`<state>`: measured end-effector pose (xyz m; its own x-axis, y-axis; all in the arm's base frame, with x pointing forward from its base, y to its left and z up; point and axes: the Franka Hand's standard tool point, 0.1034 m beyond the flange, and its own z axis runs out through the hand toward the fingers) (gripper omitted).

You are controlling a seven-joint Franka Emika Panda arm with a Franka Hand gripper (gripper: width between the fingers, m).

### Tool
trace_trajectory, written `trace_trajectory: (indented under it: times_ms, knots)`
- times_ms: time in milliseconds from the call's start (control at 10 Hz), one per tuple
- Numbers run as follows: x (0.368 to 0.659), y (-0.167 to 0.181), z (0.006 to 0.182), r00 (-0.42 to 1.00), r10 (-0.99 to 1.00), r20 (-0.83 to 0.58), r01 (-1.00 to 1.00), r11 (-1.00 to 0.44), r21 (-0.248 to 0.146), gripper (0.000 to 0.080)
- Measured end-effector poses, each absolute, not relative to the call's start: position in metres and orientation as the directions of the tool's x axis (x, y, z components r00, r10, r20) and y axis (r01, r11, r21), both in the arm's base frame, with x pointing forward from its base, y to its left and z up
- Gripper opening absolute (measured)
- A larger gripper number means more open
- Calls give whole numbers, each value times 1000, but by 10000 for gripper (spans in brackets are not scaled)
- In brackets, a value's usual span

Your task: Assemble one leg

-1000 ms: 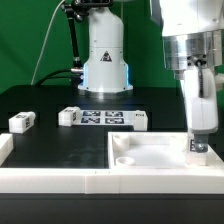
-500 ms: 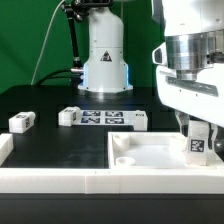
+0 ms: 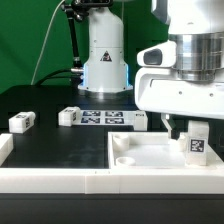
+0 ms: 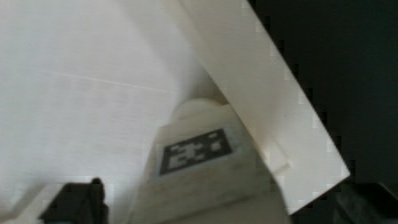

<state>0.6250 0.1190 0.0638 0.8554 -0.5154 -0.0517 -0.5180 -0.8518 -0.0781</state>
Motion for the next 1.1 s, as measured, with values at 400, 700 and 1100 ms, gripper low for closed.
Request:
trace_trajectory:
  times_ms: [400,700,1100]
  knots:
    - [626,117,64,913,-406,-35,-408,-909,-87,541]
    - [626,117,64,901,-433,-37,-435,-897,-86,290]
    - [628,114,63,703,-709,-58,-710,-697,-96,290]
